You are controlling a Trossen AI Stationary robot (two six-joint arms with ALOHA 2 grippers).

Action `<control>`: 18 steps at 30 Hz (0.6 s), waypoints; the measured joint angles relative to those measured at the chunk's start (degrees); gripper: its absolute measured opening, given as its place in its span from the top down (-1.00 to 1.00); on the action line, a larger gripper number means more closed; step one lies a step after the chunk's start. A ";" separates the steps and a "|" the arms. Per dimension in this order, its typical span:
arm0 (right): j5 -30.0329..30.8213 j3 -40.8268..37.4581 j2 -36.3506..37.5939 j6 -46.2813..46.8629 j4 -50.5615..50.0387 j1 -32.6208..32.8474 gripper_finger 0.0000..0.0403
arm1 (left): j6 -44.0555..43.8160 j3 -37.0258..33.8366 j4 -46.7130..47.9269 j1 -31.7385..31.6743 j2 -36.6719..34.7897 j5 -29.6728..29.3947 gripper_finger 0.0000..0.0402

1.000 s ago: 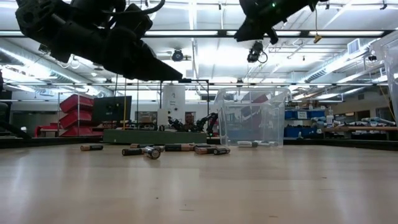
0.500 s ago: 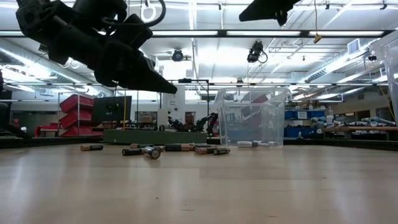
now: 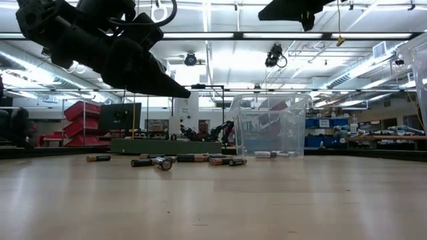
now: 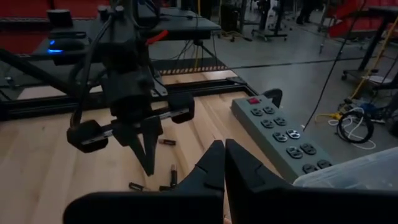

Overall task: Sort batteries
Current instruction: Put the silver battery into the top transparent bin

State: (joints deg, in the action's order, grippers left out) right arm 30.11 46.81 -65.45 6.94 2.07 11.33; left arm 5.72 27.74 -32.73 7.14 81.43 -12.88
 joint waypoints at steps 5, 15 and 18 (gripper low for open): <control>0.90 0.00 -0.02 0.83 0.02 -0.01 1.00 | -0.33 0.01 0.07 0.09 0.00 0.00 1.00; 1.44 0.00 -0.02 3.56 -1.41 0.28 1.00 | -3.03 0.01 1.70 0.45 0.00 0.09 1.00; 1.44 0.00 -0.02 5.52 -2.69 0.63 1.00 | -5.93 -0.02 4.90 1.68 -0.69 2.29 1.00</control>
State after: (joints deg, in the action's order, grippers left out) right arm 31.55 46.81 -65.47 12.46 -0.62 11.97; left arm -0.21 27.73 -27.83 8.81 80.73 -10.60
